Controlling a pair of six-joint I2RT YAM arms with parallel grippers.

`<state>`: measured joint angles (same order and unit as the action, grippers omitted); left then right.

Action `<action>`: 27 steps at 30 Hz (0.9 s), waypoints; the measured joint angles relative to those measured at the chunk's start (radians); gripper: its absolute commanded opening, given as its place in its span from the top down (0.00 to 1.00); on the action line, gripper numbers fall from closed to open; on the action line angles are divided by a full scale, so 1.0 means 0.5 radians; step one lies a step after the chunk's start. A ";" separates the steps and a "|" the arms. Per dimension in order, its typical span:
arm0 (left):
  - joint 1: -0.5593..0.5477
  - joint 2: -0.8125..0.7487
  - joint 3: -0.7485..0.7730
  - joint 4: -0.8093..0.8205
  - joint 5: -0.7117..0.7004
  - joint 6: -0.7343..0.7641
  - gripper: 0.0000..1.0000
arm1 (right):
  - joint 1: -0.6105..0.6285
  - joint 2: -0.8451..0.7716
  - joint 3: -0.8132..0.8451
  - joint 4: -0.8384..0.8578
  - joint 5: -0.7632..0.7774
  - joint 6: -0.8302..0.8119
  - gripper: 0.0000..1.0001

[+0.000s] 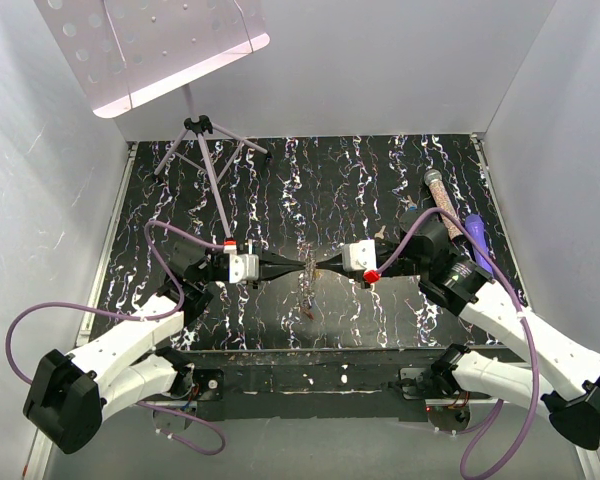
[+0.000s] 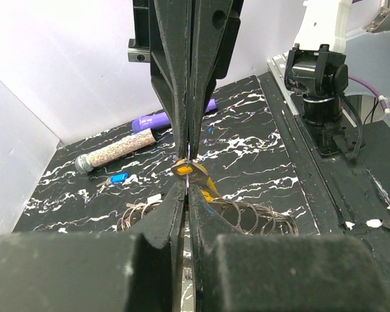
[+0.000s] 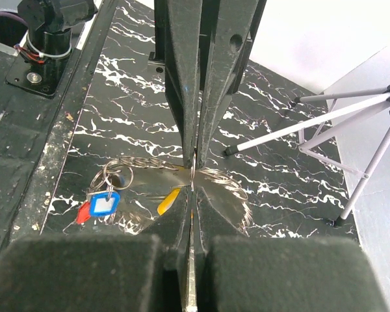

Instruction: Put the keys on the keyring

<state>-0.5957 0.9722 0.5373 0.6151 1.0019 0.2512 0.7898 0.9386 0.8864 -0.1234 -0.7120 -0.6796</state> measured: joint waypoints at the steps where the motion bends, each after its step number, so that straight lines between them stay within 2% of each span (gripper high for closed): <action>1: -0.003 0.000 -0.005 -0.001 -0.002 0.000 1.00 | 0.001 0.002 0.000 0.000 0.005 0.004 0.99; 27: -0.018 0.000 -0.015 0.050 -0.031 -0.018 1.00 | 0.009 0.037 0.000 0.002 0.029 0.045 0.99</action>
<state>-0.6044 0.9722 0.5297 0.6403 0.9863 0.2420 0.7944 0.9573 0.8864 -0.1226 -0.6975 -0.6571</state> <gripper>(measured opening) 0.018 0.023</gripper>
